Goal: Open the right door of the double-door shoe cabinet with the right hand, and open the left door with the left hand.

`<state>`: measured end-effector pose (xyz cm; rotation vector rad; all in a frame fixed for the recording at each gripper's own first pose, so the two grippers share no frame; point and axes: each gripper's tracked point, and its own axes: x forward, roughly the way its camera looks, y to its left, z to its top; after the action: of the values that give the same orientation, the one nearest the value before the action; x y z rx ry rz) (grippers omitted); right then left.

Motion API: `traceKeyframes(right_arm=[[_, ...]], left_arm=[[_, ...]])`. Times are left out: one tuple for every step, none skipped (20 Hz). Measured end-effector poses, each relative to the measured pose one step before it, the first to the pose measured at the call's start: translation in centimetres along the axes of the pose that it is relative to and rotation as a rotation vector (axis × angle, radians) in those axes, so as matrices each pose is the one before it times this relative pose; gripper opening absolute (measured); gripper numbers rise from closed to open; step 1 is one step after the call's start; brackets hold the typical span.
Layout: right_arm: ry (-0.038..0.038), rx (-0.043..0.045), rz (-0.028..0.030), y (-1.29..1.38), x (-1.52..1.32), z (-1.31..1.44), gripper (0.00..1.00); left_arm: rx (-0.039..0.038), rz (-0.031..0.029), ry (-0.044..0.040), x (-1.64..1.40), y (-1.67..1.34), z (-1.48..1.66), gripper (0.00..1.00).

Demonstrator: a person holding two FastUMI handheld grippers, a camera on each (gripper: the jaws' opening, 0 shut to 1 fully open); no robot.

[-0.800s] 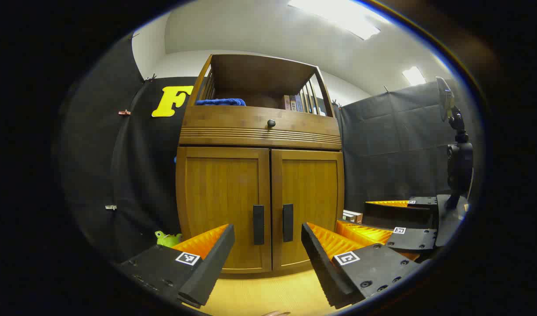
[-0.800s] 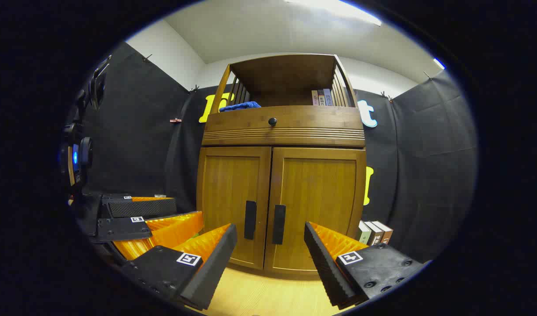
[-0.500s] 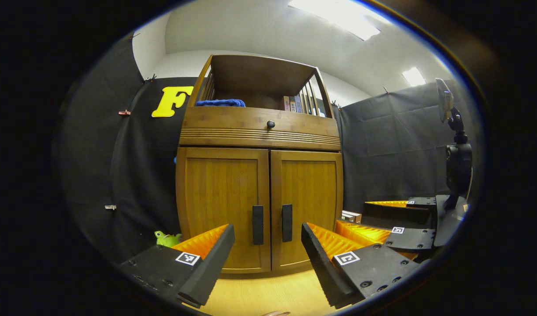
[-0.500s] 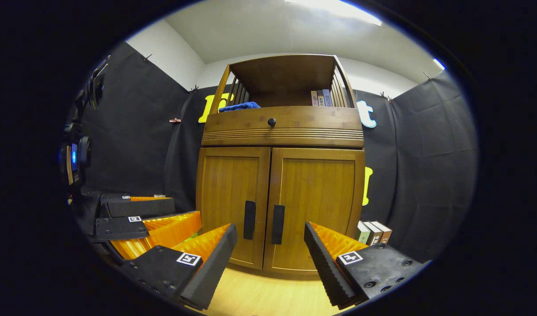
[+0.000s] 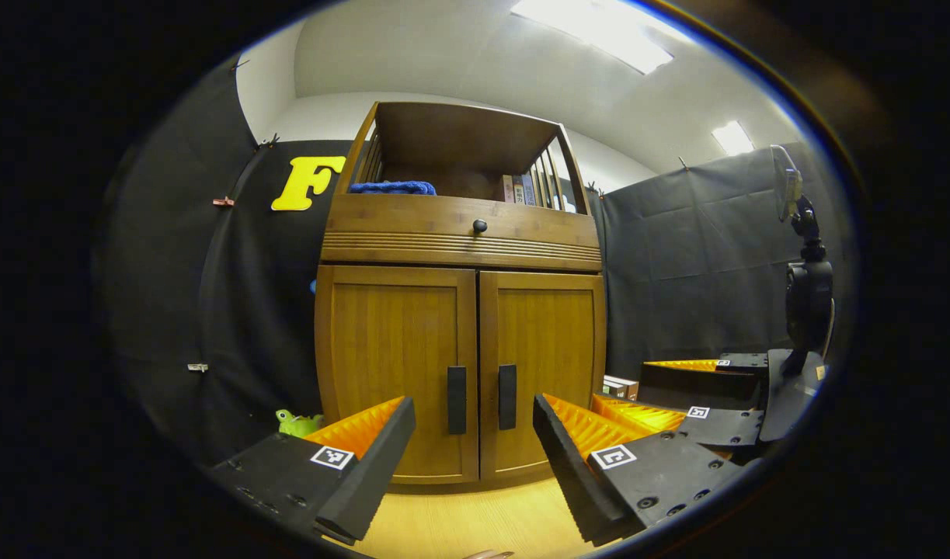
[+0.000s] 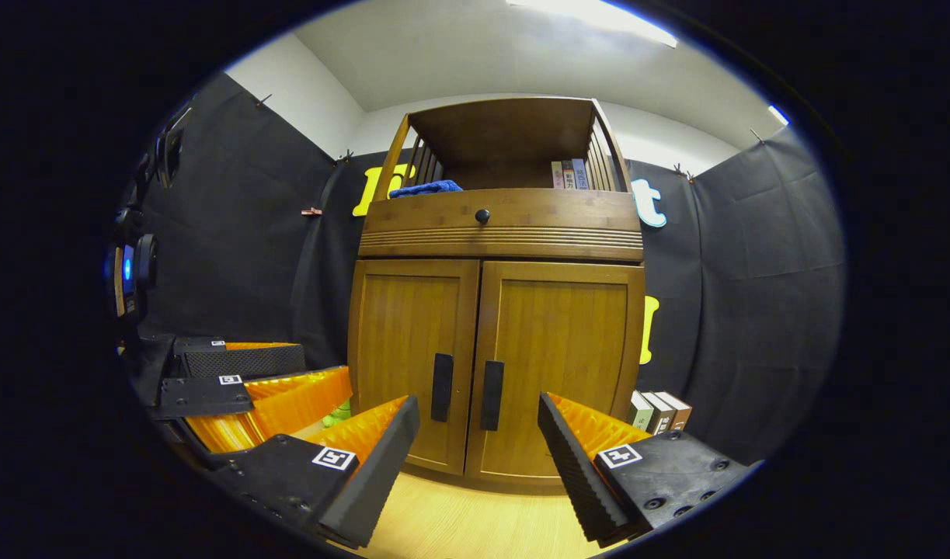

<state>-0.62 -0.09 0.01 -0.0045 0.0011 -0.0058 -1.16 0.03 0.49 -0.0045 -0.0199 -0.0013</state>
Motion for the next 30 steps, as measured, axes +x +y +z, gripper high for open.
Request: traceKeyframes(right_arm=[[-0.00077, 0.0013, -0.00233, 0.009, -0.004, 0.064, 0.97], [-0.00151, 0.00044, -0.00246, -0.103, 0.045, 0.014, 0.97], [-0.00241, 0.00012, -0.00359, -0.026, 0.039, 0.04, 0.97], [-0.00244, -0.00032, -0.00274, -0.014, 0.12, 0.071, 0.97], [-0.00078, -0.00008, -0.00195, -0.009, 0.095, -0.016, 0.97], [-0.00048, 0.00037, -0.00085, 0.089, 0.139, -0.012, 0.97], [0.00021, 0.00022, -0.00089, 0.107, 0.176, -0.024, 0.97], [0.00074, 0.00003, -0.00049, -0.002, 0.228, -0.086, 0.97], [0.00102, 0.00015, -0.00059, 0.055, 0.241, -0.086, 0.97], [0.00201, 0.00111, 0.00059, 0.064, 0.33, -0.16, 0.97], [0.00005, 0.00419, 0.00077, 0.103, 0.341, -0.101, 0.97], [0.00229, 0.00329, 0.00196, 0.101, 0.374, -0.224, 0.97], [0.0056, 0.00014, -0.00003, 0.049, 0.439, -0.278, 0.97], [0.00597, -0.00027, -0.00193, -0.065, 0.501, -0.257, 0.97], [0.00375, 0.00073, -0.00221, -0.036, 0.532, -0.23, 0.97], [0.00314, 0.00232, -0.00495, -0.113, 0.655, -0.27, 0.97], [0.0049, 0.0022, -0.00346, -0.033, 0.705, -0.286, 0.97], [0.00547, 0.00171, -0.00804, -0.105, 0.622, -0.409, 0.97], [0.00135, 0.00153, -0.00429, -0.047, 0.716, -0.354, 0.97], [0.00447, 0.00105, -0.0065, -0.049, 0.749, -0.384, 0.97], [0.00431, 0.00104, -0.00504, 0.012, 0.837, -0.388, 0.97], [0.00523, -0.00094, -0.00264, -0.005, 0.906, -0.446, 0.97], [0.00424, -0.00185, -0.0047, 0.001, 0.916, -0.354, 0.97], [0.00225, -0.00212, -0.00355, 0.01, 0.954, -0.257, 0.97], [0.00503, -0.00372, -0.00274, 0.048, 0.929, -0.364, 0.97], [0.00382, -0.00291, 0.00213, 0.261, 0.849, -0.386, 0.96], [0.00587, -0.00247, -0.00027, 0.195, 0.994, -0.423, 0.96], [0.00714, -0.00331, -0.00347, -0.064, 0.763, -0.459, 0.96], [0.00617, -0.00263, -0.00333, -0.044, 0.792, -0.453, 0.96], [0.00368, -0.00388, -0.00439, -0.083, 0.766, -0.424, 0.95]], left_arm=[[0.00024, -0.0001, -0.00164, 0.047, 0.072, 0.105, 0.95], [0.00005, -0.00017, -0.00082, -0.061, 0.139, -0.054, 0.95], [0.00005, -0.00042, -0.00047, -0.086, 0.099, 0.09, 0.95], [0.00098, -0.00038, -0.00088, 0.002, 0.019, -0.109, 0.95], [0.0013, 0.00011, -0.00075, -0.101, 0.134, 0.068, 0.95], [0.00156, -0.00041, -0.00181, -0.062, 0.101, -0.123, 0.95], [0.00157, -0.00024, -0.00031, -0.132, 0.08, 0.051, 0.95], [0.00237, -0.00053, -0.00009, -0.028, 0.101, -0.142, 0.95], [0.00209, 0.00035, -0.00002, -0.051, 0.139, 0.073, 0.95], [0.00161, -0.00053, -0.00023, -0.099, 0.062, -0.097, 0.95], [-0.0002, -0.00029, 0.00096, -0.118, 0.157, 0.015, 0.95], [-0.00242, -0.00189, 0.0051, -0.291, 0.194, -0.174, 0.95], [-0.00357, -0.00094, 0.00231, -0.259, 0.181, -0.034, 0.95], [-0.00148, 0.00156, 0.0013, -0.28, 0.185, -0.078, 0.95], [0.00049, 0.00525, 0.00087, -0.2, 0.293, -0.027, 0.95], [0.00136, 0.00523, 0.00062, -0.122, 0.425, -0.025, 0.95], [-0.00046, 0.00545, 0.00087, -0.156, 0.46, -0.052, 0.95], [-0.0021, 0.00166, 0.00043, -0.052, 0.286, -0.007, 0.95], [-0.00517, 0.00077, 0.00091, -0.085, 0.321, 0.055, 0.95], [-0.00444, 0.00262, 0.00082, -0.208, 0.366, -0.181, 0.95], [-0.00286, 0.00753, 0.00056, -0.13, 0.454, 0.102, 0.95], [-0.00045, 0.01035, 0.00026, -0.116, 0.439, 0.005, 0.95], [0.00074, 0.01117, 0.00104, -0.198, 0.469, -0.093, 0.95], [0.00038, 0.0106, 0.00072, -0.293, 0.471, -0.012, 0.95], [-0.00054, 0.01179, -0.00051, -0.155, 0.468, 0.118, 0.95], [-0.00084, 0.0129, -0.00033, -0.23, 0.695, 0.027, 0.95], [0.00015, 0.01413, -0.00093, -0.237, 0.658, 0.212, 0.95], [0.00075, 0.01367, -0.00089, -0.772, 0.121, -0.246, 0.95], [0.00216, 0.01381, -0.00143, -0.235, 0.596, 0.027, 0.95], [0.00309, 0.01558, -0.00215, 0.209, 0.797, -0.124, 0.95]])
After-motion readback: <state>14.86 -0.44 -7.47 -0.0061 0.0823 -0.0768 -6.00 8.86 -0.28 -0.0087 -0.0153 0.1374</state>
